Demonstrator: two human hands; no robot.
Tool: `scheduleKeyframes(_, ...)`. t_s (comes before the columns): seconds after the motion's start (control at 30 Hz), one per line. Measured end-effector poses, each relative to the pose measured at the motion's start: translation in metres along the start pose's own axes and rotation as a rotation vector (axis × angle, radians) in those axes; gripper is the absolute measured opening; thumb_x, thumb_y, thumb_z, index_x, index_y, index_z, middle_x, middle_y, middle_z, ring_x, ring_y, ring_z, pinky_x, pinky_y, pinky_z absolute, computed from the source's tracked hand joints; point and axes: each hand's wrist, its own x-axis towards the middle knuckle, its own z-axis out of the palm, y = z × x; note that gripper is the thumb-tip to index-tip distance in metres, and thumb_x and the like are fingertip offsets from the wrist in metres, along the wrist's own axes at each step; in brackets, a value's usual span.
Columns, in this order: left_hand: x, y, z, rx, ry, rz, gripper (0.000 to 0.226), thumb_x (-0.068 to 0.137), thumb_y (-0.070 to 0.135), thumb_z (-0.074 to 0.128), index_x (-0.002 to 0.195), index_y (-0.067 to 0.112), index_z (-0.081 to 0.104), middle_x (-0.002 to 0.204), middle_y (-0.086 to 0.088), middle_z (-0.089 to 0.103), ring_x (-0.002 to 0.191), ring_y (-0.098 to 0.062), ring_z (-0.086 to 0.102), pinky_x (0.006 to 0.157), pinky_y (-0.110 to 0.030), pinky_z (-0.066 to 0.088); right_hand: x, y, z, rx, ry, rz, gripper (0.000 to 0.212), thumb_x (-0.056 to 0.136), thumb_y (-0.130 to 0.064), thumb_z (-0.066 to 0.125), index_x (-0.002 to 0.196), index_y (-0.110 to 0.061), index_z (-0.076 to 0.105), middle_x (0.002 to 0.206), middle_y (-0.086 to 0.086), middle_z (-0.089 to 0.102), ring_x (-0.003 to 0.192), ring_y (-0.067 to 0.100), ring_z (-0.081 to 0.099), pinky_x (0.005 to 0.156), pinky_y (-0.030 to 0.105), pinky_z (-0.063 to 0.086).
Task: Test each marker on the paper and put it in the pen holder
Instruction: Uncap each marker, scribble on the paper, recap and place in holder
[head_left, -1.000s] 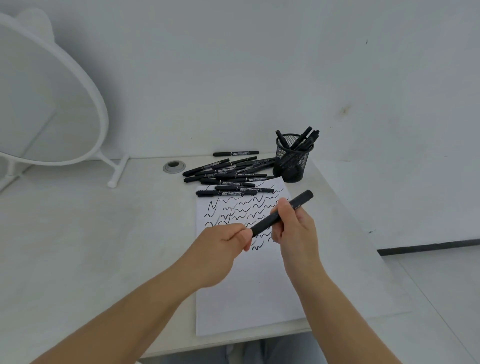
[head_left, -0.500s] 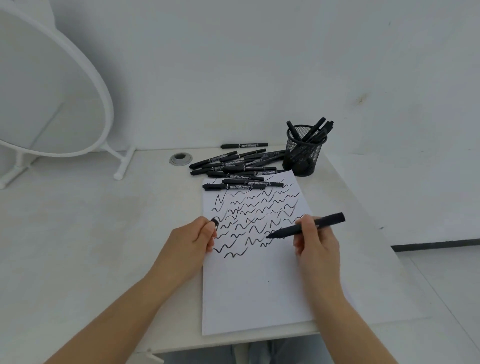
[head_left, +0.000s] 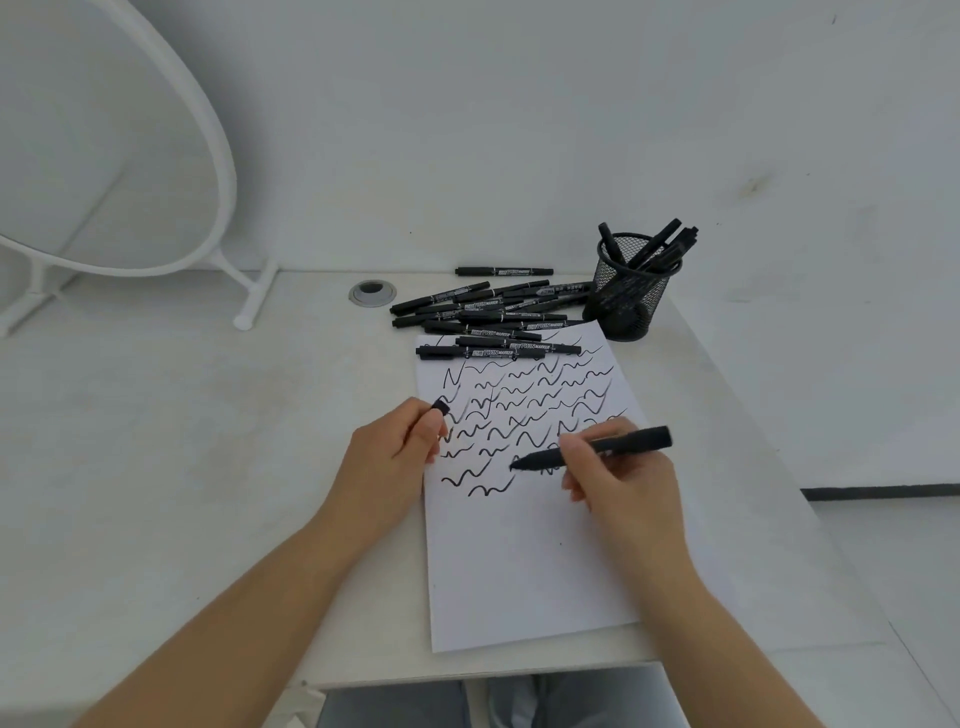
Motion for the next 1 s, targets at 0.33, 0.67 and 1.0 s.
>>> scheduleKeyframes(0.33,0.001,-0.001,-0.016,0.008,-0.06,-0.019,0.019,0.092,0.027,0.048,0.079,0.029,0.061,0.073,0.027,0.065,0.057,-0.002,0.045,0.053,-0.009,0.035,-0.003,-0.001,0.031,-0.024,-0.15,0.05,0.028,0.082,-0.011,0.061,0.058,-0.023,0.053,0.042,-0.005,0.052,0.043,0.006,0.047,0.047,0.015,0.036)
scheduleKeyframes(0.67,0.002,-0.005,-0.014,0.071,-0.119,-0.019,0.018,0.093,0.031,0.047,0.084,0.029,0.062,0.082,0.02,0.068,0.059,0.0,0.046,0.058,-0.009,0.035,-0.007,0.005,0.036,-0.116,-0.321,-0.032,0.009,0.07,-0.032,0.061,0.068,-0.024,0.057,0.052,0.005,0.059,0.051,0.017,0.05,0.051,0.03,0.04)
scheduleKeyframes(1.0,0.002,-0.006,-0.013,0.076,-0.131,-0.018,0.015,0.092,0.032,0.049,0.083,0.032,0.061,0.081,0.018,0.069,0.056,0.001,0.046,0.056,-0.009,0.036,-0.005,0.007,0.033,-0.204,-0.142,-0.098,0.008,0.07,-0.034,0.058,0.068,-0.028,0.053,0.048,-0.012,0.051,0.042,0.005,0.038,0.042,0.013,0.029)
